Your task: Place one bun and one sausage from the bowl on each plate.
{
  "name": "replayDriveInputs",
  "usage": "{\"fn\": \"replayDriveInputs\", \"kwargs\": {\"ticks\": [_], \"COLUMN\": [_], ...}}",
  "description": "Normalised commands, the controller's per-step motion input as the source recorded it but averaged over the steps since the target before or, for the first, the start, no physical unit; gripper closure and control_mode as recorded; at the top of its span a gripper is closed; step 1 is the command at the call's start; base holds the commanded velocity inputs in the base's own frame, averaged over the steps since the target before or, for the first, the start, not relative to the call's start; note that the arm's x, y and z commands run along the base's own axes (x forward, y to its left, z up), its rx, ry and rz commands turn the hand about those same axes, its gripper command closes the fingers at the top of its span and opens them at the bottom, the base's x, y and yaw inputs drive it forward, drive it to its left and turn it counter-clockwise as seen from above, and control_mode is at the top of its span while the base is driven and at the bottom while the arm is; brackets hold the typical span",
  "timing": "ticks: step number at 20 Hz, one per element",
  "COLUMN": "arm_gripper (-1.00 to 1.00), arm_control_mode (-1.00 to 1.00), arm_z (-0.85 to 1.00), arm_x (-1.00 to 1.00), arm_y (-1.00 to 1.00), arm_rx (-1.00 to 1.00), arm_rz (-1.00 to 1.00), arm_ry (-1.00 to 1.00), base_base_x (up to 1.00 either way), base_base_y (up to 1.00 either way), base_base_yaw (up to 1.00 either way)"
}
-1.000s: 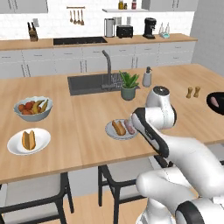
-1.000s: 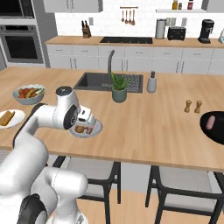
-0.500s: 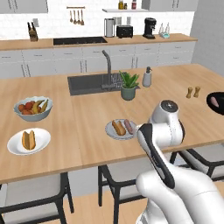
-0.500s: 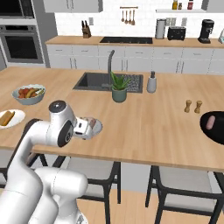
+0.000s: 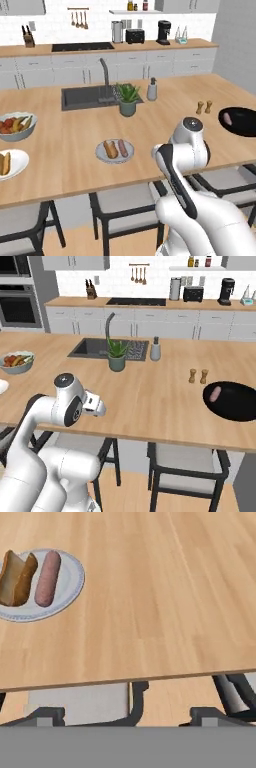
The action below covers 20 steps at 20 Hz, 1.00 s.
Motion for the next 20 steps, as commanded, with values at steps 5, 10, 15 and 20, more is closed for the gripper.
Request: {"fn": "replayDriveInputs", "kwargs": {"ticks": [5, 10, 15, 20], "arm_gripper": [-1.0, -1.0, -1.0, -1.0], "arm_control_mode": [1.0, 1.0, 1.0, 1.0], "arm_z": [0.0, 0.0, 0.0, 0.0], "arm_x": [0.0, 0.0, 0.0, 0.0], "arm_y": [0.0, 0.0, 0.0, 0.0], "arm_rx": [0.0, 0.0, 0.0, 0.0], "arm_rz": [0.0, 0.0, 0.0, 0.0], "arm_ry": [0.0, 0.0, 0.0, 0.0], "base_base_x": [-0.12, -0.01, 0.08, 0.4], "base_base_y": [-1.0, -1.0, -0.99, -0.18], "base_base_yaw": [0.0, 0.0, 0.0, 0.0]}}
